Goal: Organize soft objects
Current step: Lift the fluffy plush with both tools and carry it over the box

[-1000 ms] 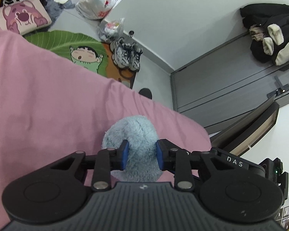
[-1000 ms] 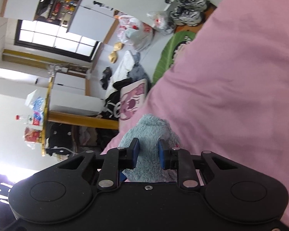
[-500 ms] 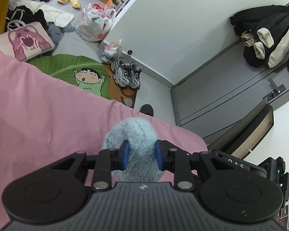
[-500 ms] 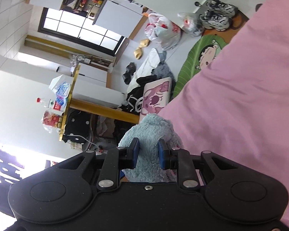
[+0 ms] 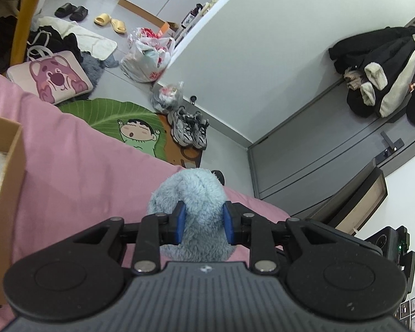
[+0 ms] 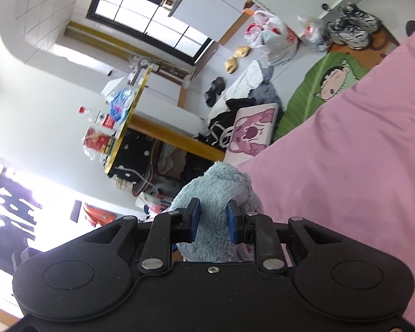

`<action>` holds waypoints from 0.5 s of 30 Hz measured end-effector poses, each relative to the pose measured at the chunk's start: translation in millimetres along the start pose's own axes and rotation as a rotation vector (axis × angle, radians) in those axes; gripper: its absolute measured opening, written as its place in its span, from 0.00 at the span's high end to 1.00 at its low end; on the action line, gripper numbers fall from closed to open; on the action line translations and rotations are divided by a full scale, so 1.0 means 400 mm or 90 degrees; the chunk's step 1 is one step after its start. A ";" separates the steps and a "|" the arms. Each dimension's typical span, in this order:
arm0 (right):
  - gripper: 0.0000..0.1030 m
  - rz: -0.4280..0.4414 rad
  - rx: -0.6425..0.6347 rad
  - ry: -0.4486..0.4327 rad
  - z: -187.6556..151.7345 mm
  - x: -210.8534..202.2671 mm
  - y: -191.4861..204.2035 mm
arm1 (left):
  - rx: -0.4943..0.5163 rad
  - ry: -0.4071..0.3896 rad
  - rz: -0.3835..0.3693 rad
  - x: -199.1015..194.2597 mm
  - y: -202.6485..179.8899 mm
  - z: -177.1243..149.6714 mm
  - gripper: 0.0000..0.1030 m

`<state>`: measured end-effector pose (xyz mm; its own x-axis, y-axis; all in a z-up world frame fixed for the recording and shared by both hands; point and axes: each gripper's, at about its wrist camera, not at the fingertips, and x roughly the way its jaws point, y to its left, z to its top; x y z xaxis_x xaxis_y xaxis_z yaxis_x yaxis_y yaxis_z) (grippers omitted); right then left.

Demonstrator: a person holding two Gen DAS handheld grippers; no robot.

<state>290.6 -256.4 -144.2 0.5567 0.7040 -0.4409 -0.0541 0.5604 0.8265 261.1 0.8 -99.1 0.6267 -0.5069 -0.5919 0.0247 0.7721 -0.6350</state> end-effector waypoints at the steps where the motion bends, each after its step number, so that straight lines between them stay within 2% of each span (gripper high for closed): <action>1: 0.79 0.004 -0.002 0.002 -0.006 0.005 0.008 | -0.001 -0.003 0.002 -0.009 0.004 0.001 0.74; 15: 0.79 0.047 -0.034 0.043 -0.100 0.090 0.127 | -0.038 -0.055 0.048 -0.171 0.104 0.025 0.74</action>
<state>274.8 -185.3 -132.2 0.4931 0.7709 -0.4032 -0.1386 0.5271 0.8384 226.8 71.4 -79.9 0.6894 -0.4113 -0.5962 -0.0696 0.7817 -0.6198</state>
